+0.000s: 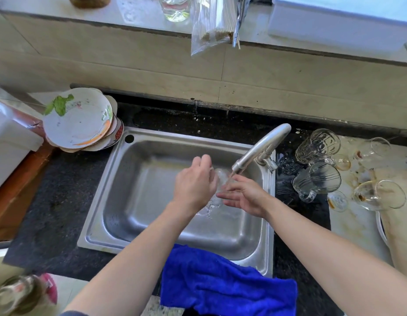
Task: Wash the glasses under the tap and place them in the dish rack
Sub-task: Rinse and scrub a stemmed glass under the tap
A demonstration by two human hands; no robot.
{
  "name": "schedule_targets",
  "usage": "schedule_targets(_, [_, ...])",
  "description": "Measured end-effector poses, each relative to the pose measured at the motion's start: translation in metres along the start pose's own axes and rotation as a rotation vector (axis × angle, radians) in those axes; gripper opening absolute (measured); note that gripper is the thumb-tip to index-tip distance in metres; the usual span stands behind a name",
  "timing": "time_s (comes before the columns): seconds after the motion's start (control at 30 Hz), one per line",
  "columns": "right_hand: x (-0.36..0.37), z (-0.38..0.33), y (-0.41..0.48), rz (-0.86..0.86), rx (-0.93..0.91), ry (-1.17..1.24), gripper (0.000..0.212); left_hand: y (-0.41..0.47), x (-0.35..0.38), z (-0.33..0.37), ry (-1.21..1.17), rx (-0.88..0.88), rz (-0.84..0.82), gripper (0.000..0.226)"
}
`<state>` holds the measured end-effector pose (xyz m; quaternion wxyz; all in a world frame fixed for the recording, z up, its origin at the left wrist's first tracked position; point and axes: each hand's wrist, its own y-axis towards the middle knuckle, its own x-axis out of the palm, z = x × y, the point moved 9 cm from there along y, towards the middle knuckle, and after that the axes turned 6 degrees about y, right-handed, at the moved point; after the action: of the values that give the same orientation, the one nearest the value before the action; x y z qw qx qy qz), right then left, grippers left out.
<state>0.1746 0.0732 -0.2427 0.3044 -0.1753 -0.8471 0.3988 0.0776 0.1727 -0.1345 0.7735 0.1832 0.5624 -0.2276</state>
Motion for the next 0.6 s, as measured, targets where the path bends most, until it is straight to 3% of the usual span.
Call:
schedule_targets(0.1, [0.002, -0.006, -0.003, 0.02, -0.042, 0.126, 0.025, -0.007, -0.006, 0.006, 0.004, 0.141, 0.135, 0.015])
schedule_targets(0.17, [-0.004, -0.016, -0.006, 0.095, -0.134, 0.038, 0.011, -0.006, 0.01, -0.018, -0.17, 0.032, 0.087, 0.014])
schedule_targets(0.23, [-0.01, -0.029, -0.009, 0.172, -0.271, -0.16, 0.005, -0.006, 0.04, -0.05, -0.436, -0.252, -0.043, 0.018])
schedule_targets(0.33, [-0.005, -0.054, -0.022, 0.251, -0.552, -0.624, 0.015, -0.021, 0.105, -0.068, -0.967, -0.822, -0.296, 0.017])
schedule_targets(0.4, [0.008, -0.063, -0.035, 0.242, -0.719, -0.919, 0.014, -0.028, 0.132, -0.06, -1.195, -1.059, -0.409, 0.012])
schedule_targets(0.53, [0.03, -0.063, -0.059, 0.162, -1.011, -1.324, 0.01, -0.025, 0.148, -0.039, -1.165, -1.072, -0.626, 0.033])
schedule_targets(0.6, [0.031, -0.066, -0.073, 0.202, -1.125, -1.403, 0.007, -0.015, 0.151, -0.033, -1.184, -1.054, -0.63, 0.048])
